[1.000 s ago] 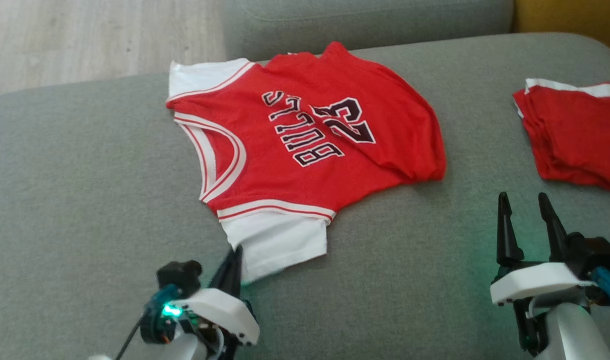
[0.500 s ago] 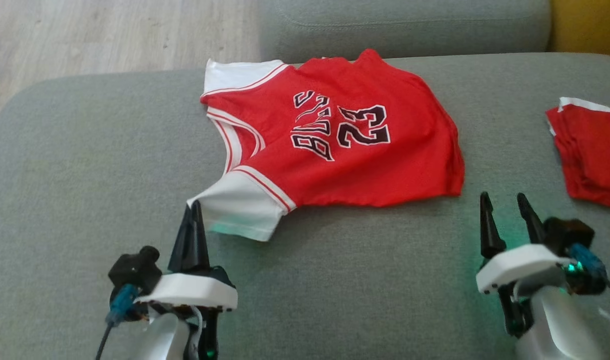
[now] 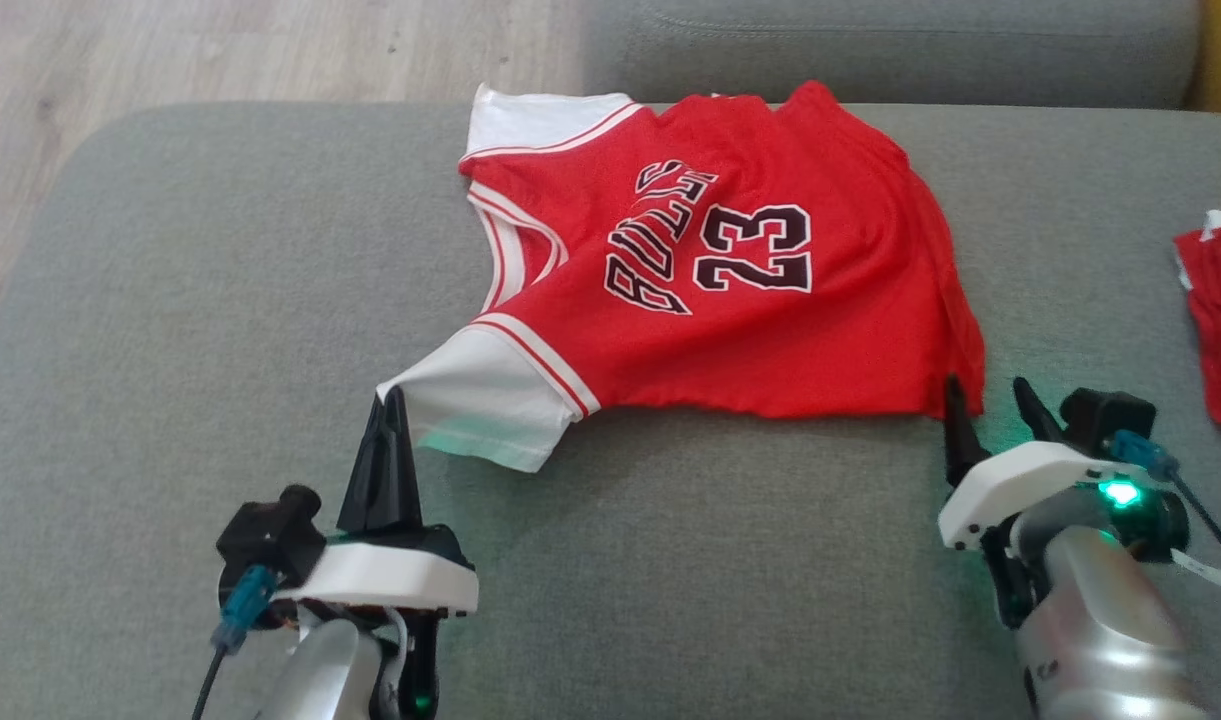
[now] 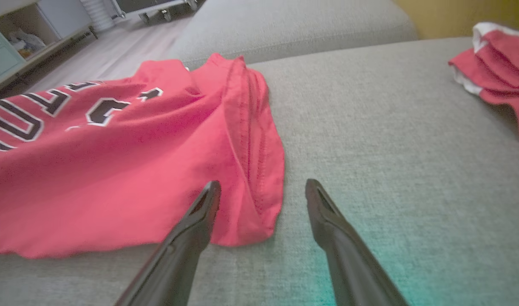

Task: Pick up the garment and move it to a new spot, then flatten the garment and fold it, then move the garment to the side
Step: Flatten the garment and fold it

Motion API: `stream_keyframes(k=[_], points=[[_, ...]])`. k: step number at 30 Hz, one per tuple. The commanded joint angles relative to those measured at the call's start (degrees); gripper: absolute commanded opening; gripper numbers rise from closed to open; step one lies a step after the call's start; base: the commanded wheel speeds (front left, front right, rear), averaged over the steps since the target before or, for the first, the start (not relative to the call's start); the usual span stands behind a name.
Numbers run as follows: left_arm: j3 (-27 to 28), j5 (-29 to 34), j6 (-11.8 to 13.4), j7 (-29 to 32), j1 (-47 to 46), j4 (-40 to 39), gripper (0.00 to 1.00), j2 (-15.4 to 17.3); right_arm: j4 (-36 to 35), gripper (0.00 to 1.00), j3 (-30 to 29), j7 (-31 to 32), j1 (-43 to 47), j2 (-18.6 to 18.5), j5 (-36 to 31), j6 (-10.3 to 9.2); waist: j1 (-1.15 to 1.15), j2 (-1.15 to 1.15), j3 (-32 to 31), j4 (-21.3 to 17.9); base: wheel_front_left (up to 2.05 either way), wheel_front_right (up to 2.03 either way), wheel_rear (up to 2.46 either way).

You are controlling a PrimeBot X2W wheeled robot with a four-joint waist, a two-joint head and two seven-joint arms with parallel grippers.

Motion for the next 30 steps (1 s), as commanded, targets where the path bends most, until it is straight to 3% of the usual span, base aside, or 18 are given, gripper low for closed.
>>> stream_keyframes(k=[1,8,9,10,11,12,21,28,30], points=[[1.4,0.8,-0.3,-0.7,-2.0,-2.2,0.0,0.2,0.5,1.0,-0.5,0.2,-2.8,-0.2,-1.4,-0.05,0.0,0.0,0.3,0.7,0.0,0.0,0.0],[1.3,0.8,-0.3,-0.7,-2.1,-2.5,0.0,0.1,8.6,1.0,-5.5,0.6,-5.5,-0.2,-5.4,-0.05,0.0,0.0,0.4,1.7,0.0,0.0,0.0],[1.3,0.7,-0.2,-0.7,-2.0,-2.6,0.0,0.1,10.6,0.92,-5.3,0.5,-6.1,-0.2,-5.4,-0.05,0.0,0.0,0.3,1.6,0.0,0.0,0.0],[1.4,0.6,-0.1,-0.7,-2.0,-2.6,0.0,0.1,11.5,0.6,-4.9,0.4,-6.5,-0.2,-5.1,-0.05,0.0,0.0,0.2,1.5,0.0,0.0,0.0],[1.4,0.6,-0.1,-0.7,-2.0,-2.7,0.0,0.1,12.5,0.15,-4.3,0.3,-7.0,-0.2,-4.6,-0.05,0.0,0.0,0.1,1.4,0.0,0.0,0.0],[1.5,0.6,0.0,-0.7,-1.9,-2.7,0.0,0.1,13.4,0.0,-3.5,0.3,-7.4,-0.2,-4.2,-0.05,0.0,0.0,0.1,1.3,0.0,0.0,0.0],[3.2,0.8,0.4,-0.7,-1.1,-1.8,0.0,0.1,16.4,0.0,4.8,-2.1,-10.5,-0.2,4.6,-0.05,0.0,0.0,-2.6,-0.4,0.0,0.0,0.0],[6.1,-0.2,-0.4,-0.5,-1.2,-2.0,0.0,2.0,9.1,0.0,11.7,-3.4,-12.2,-0.2,13.0,-0.05,0.0,0.0,-5.8,-2.2,0.0,0.0,0.0],[7.1,-0.8,-0.9,1.1,-3.0,-2.4,0.0,4.1,3.1,0.0,14.9,-3.6,-12.7,-0.2,17.6,-0.05,0.0,0.0,-7.5,-3.0,0.0,0.0,0.0]])
